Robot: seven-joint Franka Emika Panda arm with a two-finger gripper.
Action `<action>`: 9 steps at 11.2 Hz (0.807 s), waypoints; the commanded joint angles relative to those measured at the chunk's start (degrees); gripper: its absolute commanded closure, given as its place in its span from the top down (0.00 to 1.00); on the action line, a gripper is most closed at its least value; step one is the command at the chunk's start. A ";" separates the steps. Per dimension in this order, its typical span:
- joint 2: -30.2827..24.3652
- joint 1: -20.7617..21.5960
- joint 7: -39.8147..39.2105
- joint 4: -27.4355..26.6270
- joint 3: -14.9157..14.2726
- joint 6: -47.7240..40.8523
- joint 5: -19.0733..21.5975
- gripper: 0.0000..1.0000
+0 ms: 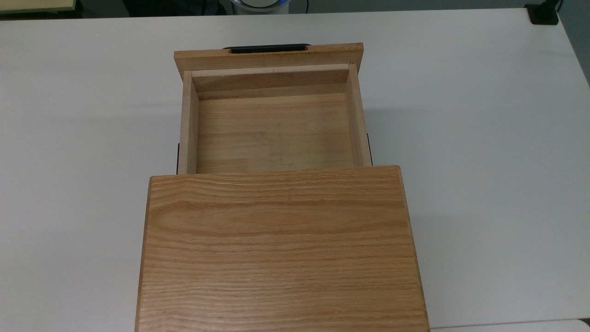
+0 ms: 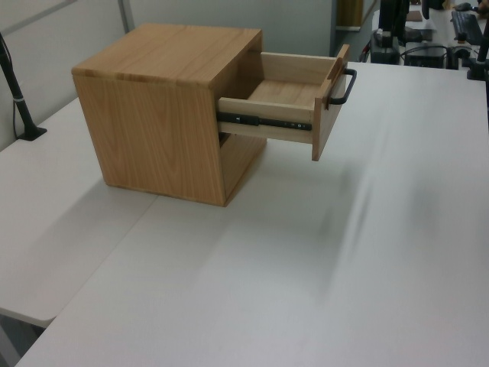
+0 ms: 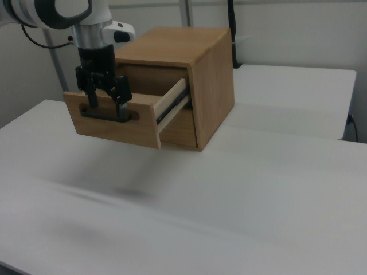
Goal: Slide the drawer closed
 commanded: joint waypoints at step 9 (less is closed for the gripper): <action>1.52 1.70 -3.42 1.28 0.58 -6.66 -1.33 1.00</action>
